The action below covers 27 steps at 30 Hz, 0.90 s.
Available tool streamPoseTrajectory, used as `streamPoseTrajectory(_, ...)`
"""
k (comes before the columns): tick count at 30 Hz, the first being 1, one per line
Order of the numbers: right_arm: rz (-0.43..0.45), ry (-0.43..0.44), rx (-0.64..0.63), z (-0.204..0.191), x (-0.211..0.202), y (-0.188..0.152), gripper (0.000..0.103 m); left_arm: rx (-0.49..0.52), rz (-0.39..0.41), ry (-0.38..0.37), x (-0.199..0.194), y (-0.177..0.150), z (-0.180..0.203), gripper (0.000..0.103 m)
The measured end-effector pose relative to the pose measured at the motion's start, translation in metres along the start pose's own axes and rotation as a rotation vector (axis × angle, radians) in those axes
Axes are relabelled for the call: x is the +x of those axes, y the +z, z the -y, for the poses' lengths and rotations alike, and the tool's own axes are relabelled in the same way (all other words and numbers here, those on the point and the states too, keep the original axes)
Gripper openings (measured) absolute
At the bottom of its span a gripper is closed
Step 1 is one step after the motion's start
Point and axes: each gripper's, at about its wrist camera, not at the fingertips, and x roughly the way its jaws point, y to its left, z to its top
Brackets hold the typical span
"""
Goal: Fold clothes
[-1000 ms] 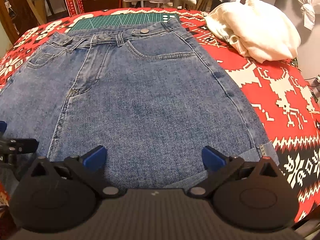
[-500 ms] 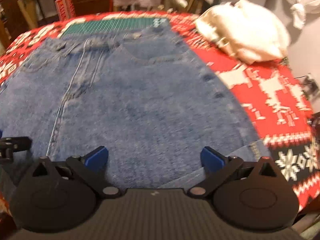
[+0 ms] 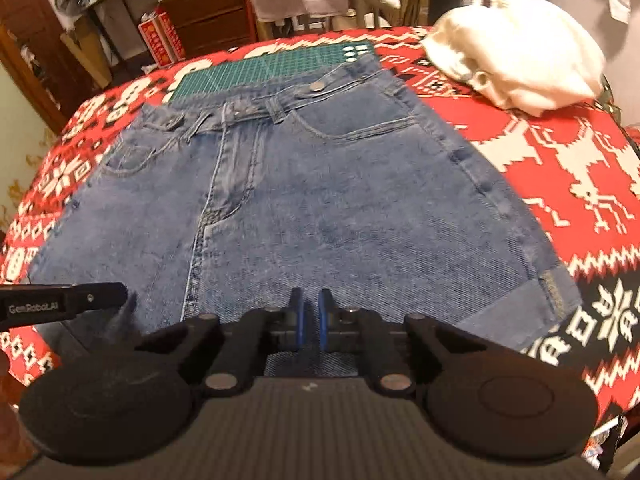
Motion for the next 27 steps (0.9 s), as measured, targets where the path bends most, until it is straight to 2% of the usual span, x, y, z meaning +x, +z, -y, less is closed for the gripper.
streamPoseTrajectory(5,-0.041,0.01,-0.042,-0.01,0.01,-0.008,0.008,0.024,-0.004,-0.014,0.0,-0.008,0.0,0.009)
streamPoseTrajectory(9,-0.048,0.017,-0.083,-0.012,-0.001,-0.026,0.008,0.044,-0.007,-0.025,-0.006,-0.021,-0.001,0.009)
streamPoseTrajectory(13,-0.043,0.016,-0.116,-0.011,-0.012,-0.043,0.008,0.055,-0.01,-0.03,-0.013,-0.035,-0.001,0.009)
streamPoseTrajectory(17,-0.009,0.021,-0.134,-0.012,-0.024,-0.045,0.009,0.067,-0.013,-0.02,-0.018,-0.041,0.001,0.009)
streamPoseTrajectory(22,0.122,-0.041,-0.162,-0.009,-0.028,-0.019,0.009,0.094,0.055,0.023,-0.022,-0.029,0.004,0.009)
streamPoseTrajectory(27,0.167,-0.114,-0.146,0.009,-0.003,0.022,0.01,0.07,0.111,0.073,-0.016,0.0,-0.007,0.009)
